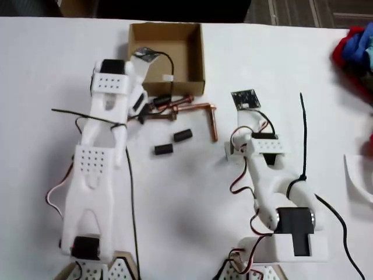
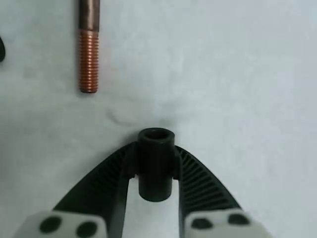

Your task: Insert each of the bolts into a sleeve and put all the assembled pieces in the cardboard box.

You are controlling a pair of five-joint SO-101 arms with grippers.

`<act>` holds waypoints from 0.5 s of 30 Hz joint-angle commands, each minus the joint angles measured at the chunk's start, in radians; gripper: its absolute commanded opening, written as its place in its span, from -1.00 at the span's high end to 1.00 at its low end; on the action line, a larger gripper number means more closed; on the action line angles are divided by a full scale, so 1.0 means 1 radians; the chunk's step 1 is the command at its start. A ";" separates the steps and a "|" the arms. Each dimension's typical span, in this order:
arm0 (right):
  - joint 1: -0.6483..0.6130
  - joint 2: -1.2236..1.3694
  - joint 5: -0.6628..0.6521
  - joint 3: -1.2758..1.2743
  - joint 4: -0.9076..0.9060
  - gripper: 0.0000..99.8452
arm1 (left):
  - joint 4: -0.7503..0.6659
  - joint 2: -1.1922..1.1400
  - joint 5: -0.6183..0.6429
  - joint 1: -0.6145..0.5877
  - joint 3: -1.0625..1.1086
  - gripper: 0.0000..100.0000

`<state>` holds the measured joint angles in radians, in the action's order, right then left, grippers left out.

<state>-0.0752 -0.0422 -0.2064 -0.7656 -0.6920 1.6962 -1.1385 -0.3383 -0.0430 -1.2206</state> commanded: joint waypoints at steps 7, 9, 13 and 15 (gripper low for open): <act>-0.010 -0.022 0.008 0.009 0.019 0.96 | 0.035 0.080 0.040 0.011 -0.157 0.56; -0.010 -0.022 0.008 0.009 0.019 0.96 | 0.023 0.078 0.035 0.006 -0.136 0.56; -0.010 -0.022 0.008 0.009 0.019 0.96 | 0.015 0.040 0.032 0.006 -0.113 0.56; -0.010 -0.022 0.008 0.009 0.019 0.96 | 0.014 0.006 0.031 0.005 -0.120 0.56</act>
<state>-0.0752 -0.0422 -0.2064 -0.7656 -0.6859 1.7238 -1.1385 -0.3076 -0.0261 -1.3265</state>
